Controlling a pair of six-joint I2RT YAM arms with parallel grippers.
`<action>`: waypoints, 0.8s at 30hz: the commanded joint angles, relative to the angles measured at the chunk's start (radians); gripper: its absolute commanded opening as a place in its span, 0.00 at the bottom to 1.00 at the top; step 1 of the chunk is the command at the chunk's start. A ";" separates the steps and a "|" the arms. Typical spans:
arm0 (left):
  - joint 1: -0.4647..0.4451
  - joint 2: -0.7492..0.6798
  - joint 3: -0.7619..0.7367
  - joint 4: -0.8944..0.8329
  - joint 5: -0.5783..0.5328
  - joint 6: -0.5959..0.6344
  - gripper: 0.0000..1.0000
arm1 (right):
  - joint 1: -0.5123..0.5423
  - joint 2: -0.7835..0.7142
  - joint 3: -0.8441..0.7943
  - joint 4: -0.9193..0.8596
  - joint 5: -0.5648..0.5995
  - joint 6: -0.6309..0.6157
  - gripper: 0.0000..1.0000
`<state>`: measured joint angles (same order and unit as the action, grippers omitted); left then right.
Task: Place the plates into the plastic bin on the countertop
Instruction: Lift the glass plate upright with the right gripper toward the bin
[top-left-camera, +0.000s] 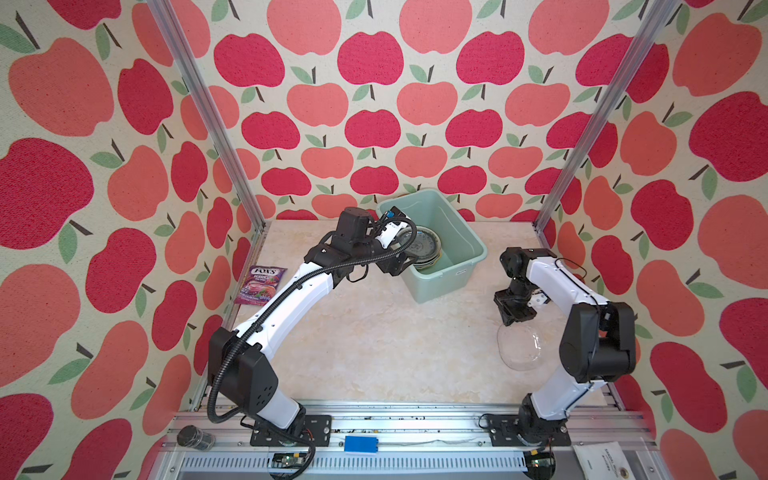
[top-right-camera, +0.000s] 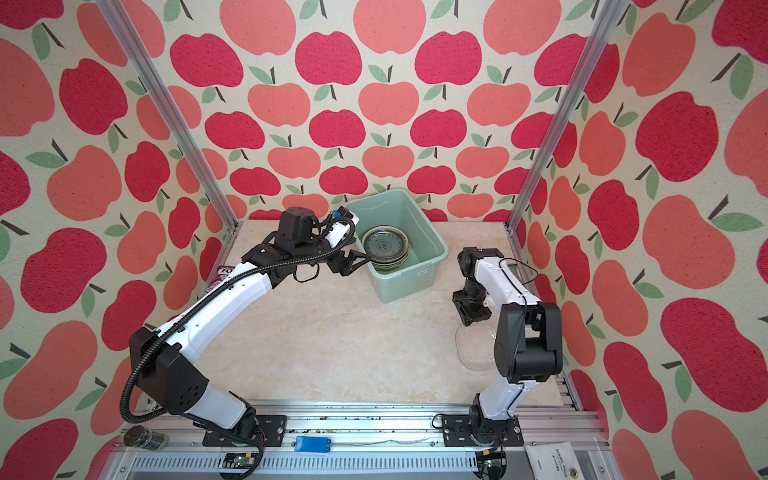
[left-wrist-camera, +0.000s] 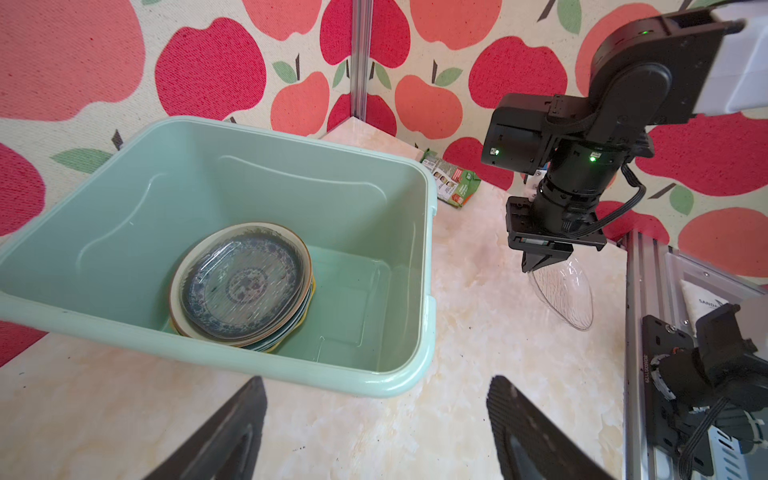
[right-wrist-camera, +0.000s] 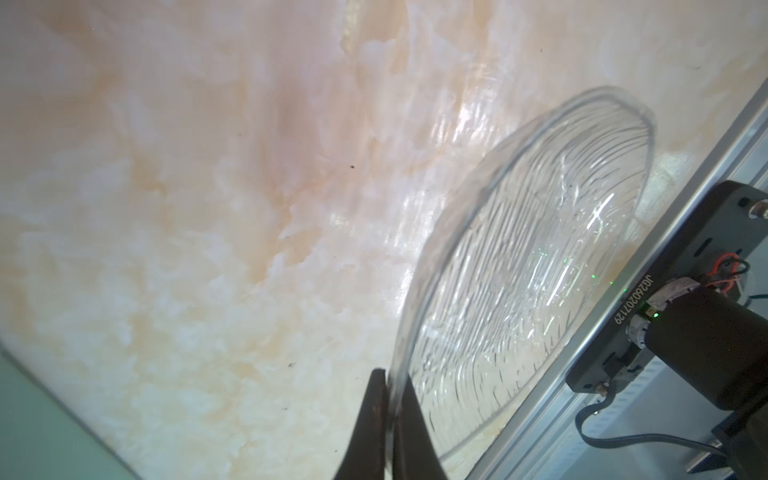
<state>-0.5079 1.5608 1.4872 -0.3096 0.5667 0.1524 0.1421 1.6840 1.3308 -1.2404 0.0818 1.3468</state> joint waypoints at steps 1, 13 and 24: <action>0.030 0.026 0.051 0.117 0.080 -0.093 0.86 | -0.007 -0.030 0.104 -0.073 0.021 -0.028 0.00; 0.029 0.251 0.307 0.207 0.203 -0.180 0.84 | -0.013 -0.029 0.419 0.016 -0.055 -0.013 0.00; -0.072 0.336 0.373 0.189 0.268 -0.064 0.86 | -0.013 -0.012 0.516 0.159 -0.177 0.041 0.00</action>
<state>-0.5613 1.8969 1.8561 -0.1299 0.7929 0.0204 0.1360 1.6775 1.8149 -1.1263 -0.0460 1.3544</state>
